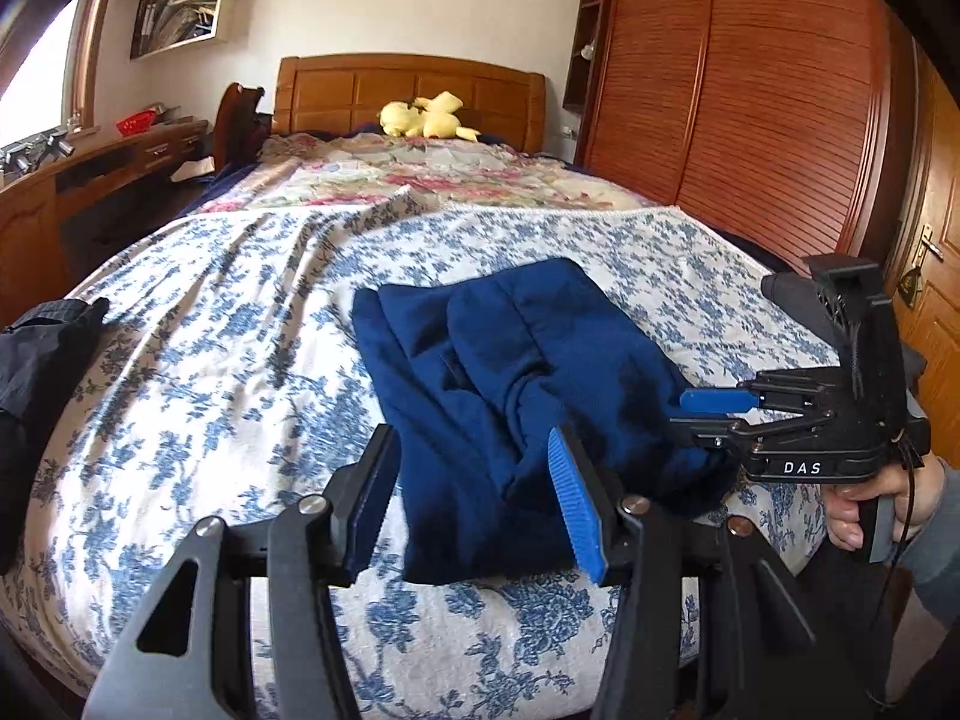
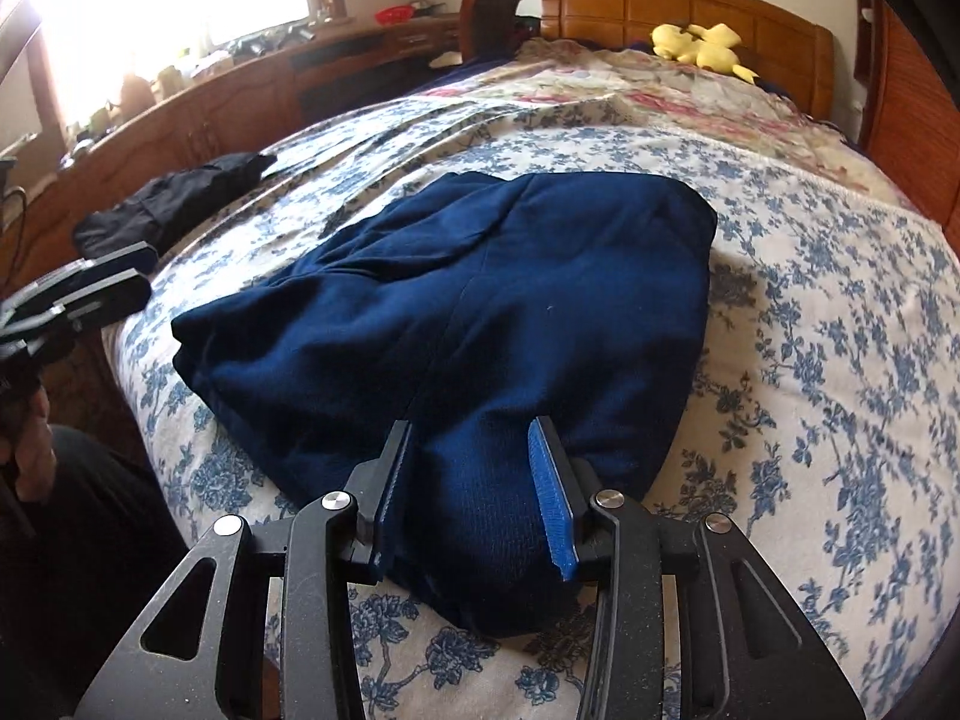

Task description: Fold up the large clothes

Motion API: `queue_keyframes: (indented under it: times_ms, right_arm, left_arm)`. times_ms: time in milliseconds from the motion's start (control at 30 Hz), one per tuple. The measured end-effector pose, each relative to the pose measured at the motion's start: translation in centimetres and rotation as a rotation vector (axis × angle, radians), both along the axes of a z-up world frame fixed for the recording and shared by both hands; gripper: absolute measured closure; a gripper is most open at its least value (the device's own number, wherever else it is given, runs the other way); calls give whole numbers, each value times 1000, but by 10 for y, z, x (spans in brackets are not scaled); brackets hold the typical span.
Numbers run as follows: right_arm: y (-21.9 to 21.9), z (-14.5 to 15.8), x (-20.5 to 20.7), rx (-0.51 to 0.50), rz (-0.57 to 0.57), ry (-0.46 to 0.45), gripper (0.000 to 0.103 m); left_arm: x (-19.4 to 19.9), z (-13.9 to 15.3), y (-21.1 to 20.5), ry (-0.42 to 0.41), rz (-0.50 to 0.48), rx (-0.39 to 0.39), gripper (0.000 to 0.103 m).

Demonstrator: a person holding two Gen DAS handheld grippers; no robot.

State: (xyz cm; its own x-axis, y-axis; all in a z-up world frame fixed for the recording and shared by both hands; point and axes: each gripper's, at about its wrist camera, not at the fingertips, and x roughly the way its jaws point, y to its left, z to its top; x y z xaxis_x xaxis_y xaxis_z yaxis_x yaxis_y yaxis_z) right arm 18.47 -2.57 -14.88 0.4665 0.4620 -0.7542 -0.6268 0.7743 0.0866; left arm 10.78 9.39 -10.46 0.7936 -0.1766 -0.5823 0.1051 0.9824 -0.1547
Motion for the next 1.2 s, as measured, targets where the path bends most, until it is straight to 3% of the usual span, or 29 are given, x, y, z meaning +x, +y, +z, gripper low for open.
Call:
queue_keyframes:
  times_ms: [333,833,900,967,1000,1200]
  right_arm:
    - [-3,-1,-4,26,-14,-19,64]
    - [-5,3,-7,28,-25,-29,64]
    - [-7,7,-9,22,-25,-35,64]
    - [-10,11,-11,24,-23,-36,64]
    - [-12,14,-12,33,-14,-33,64]
    - [-21,21,-17,38,5,-26,65]
  left_arm:
    - [21,-20,-19,70,-23,12,53]
    - [28,-29,-27,88,-29,37,53]
    - [27,-29,-27,86,-43,26,60]
    - [27,-28,-29,94,-70,18,85]
    - [26,-27,-31,90,-69,27,91]
    - [15,3,-29,27,-71,65,96]
